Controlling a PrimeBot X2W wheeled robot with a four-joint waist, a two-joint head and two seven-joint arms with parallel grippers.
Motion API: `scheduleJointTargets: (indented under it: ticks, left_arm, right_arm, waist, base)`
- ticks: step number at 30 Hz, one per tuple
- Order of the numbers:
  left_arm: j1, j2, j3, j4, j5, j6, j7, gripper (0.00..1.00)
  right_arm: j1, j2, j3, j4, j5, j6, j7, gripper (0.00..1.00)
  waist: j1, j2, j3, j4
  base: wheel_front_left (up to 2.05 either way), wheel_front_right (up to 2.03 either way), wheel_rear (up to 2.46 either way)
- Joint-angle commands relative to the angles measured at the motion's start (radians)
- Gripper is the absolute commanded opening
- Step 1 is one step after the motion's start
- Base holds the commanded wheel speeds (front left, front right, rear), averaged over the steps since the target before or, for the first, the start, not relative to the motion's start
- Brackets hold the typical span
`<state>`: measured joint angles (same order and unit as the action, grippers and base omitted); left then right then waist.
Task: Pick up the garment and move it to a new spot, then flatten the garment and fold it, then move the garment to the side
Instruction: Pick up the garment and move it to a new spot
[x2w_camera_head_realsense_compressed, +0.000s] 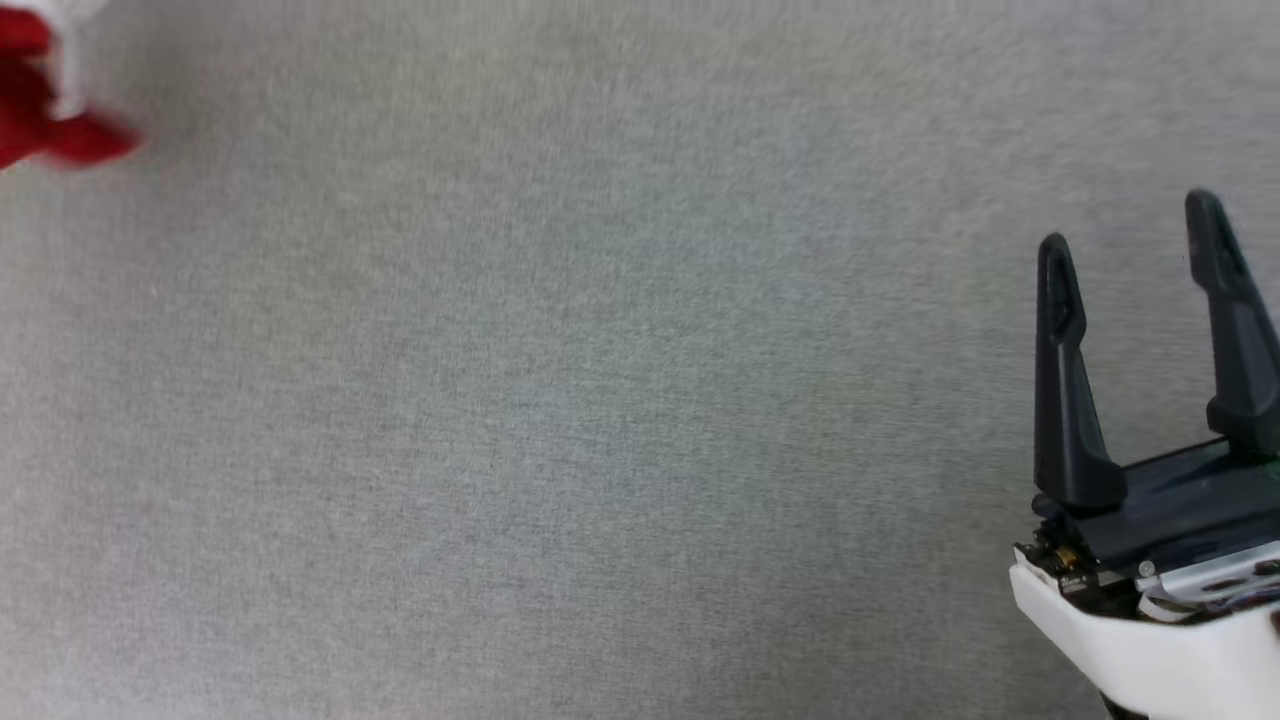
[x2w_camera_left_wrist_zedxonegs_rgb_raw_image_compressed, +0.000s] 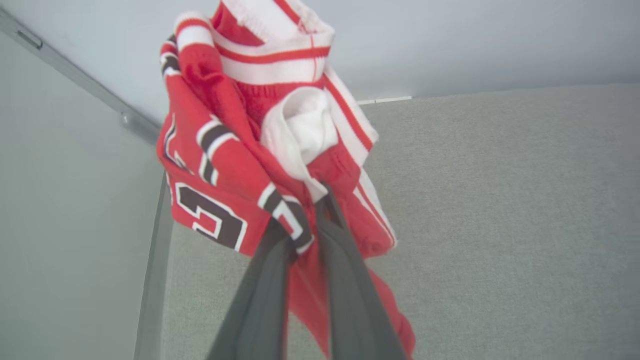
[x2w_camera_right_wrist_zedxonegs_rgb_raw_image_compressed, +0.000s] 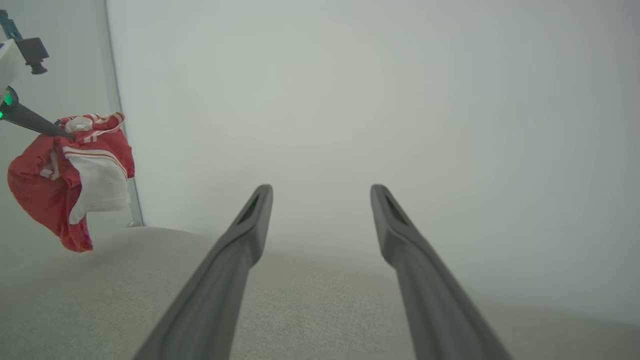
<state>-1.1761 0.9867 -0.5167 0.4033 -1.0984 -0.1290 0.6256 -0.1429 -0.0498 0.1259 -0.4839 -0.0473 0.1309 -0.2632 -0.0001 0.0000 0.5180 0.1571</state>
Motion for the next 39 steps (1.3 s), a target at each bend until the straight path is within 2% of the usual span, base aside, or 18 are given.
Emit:
scheduleJointTargets:
  ticks: [1, 9, 17, 20, 25, 32, 38, 39]
  left_arm:
    - [-0.03, 0.005, -0.026, -0.047, 0.011, 0.0, 0.005, 0.0]
    - [-0.147, -0.03, -0.15, -0.241, 0.045, 0.0, 0.039, 0.0]
    - [-0.231, -0.129, -0.295, -0.375, 0.06, 0.0, 0.028, 0.0]
    - [-0.231, -0.15, -0.331, -0.399, 0.055, 0.0, 0.013, 0.0]
    - [-0.184, -0.192, -0.432, -0.462, 0.033, 0.0, -0.031, 0.0]
    - [-0.08, -0.216, -0.588, -0.539, 0.034, 0.0, -0.101, 0.0]
    - [0.033, -0.275, -0.71, -0.469, 0.029, 0.0, -0.157, 0.0]
    - [0.08, -0.297, -0.742, -0.399, 0.055, 0.0, -0.169, 0.0]
  right_arm:
    - [0.019, -0.001, -0.015, 0.027, 0.016, 0.0, -0.002, 1.0]
    - [0.066, 0.0, -0.06, 0.145, 0.062, 0.0, -0.002, 1.0]
    - [0.109, 0.0, -0.087, 0.24, 0.098, 0.0, -0.002, 1.0]
    - [0.116, 0.0, -0.094, 0.257, 0.101, 0.0, -0.002, 1.0]
    - [0.139, 0.0, -0.105, 0.291, 0.106, 0.0, -0.002, 1.0]
    - [0.152, 0.0, -0.111, 0.32, 0.108, 0.0, -0.002, 1.0]
    - [0.133, 0.0, -0.112, 0.344, 0.11, 0.0, -0.002, 1.0]
    - [0.126, 0.0, -0.113, 0.354, 0.113, 0.0, -0.002, 1.0]
  waist:
    - [0.0001, 0.0, -0.048, -0.031]
    - [0.0001, 0.0, -0.124, -0.11]
    - [0.0001, 0.0, -0.184, -0.204]
    - [0.0001, 0.0, -0.197, -0.223]
    - [0.0001, 0.0, -0.222, -0.255]
    - [0.0001, 0.0, -0.23, -0.261]
    - [0.0001, 0.0, -0.209, -0.264]
    - [0.0001, 0.0, -0.196, -0.275]
  base:
    - [0.0, 0.0, 0.0]
    - [0.0, 0.0, 0.0]
    - [0.0, 0.0, 0.0]
    - [0.0, 0.0, 0.0]
    - [0.0, 0.0, 0.0]
    - [0.0, 0.0, 0.0]
    - [0.0, 0.0, 0.0]
    - [0.0, 0.0, 0.0]
